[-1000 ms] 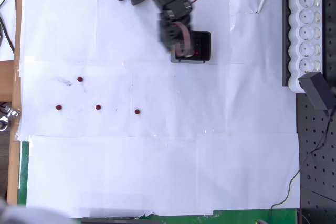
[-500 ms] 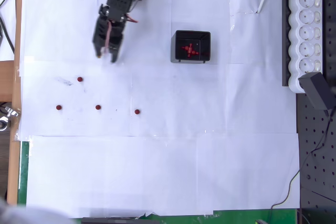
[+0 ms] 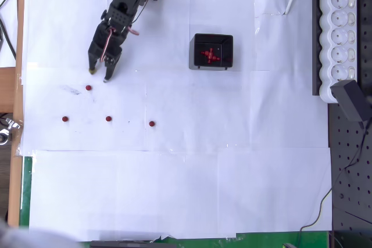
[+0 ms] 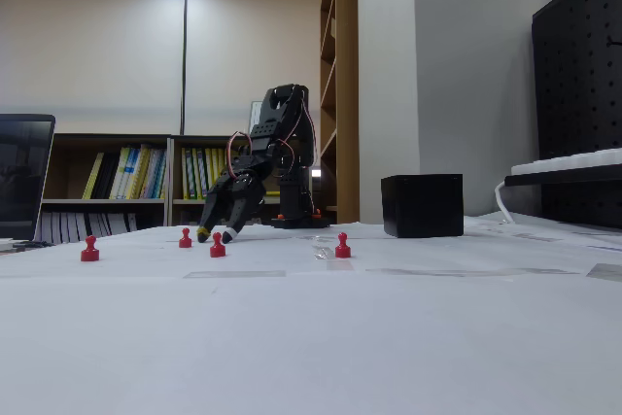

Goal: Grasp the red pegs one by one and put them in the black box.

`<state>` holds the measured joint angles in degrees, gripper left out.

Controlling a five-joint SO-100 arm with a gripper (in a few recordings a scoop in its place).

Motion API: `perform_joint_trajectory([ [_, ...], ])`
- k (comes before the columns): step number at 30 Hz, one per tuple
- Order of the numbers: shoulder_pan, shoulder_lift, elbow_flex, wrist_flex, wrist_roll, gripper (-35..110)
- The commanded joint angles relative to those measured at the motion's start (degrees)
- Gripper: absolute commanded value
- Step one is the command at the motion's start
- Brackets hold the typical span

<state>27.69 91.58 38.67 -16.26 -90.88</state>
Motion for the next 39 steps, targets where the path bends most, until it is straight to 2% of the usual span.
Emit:
perform_joint_trajectory([
  [1, 0.70, 4.31, 3.52, -4.48, -0.18, 17],
  [18, 1.85, 11.34, 8.79, -8.26, 0.00, 17],
  [29, 1.85, 11.07, 7.73, -8.35, 0.00, 8],
  [36, 1.85, 10.72, 7.56, -6.59, 0.53, 0],
  [39, 1.58, 8.53, 7.82, -1.85, 0.26, 0],
])
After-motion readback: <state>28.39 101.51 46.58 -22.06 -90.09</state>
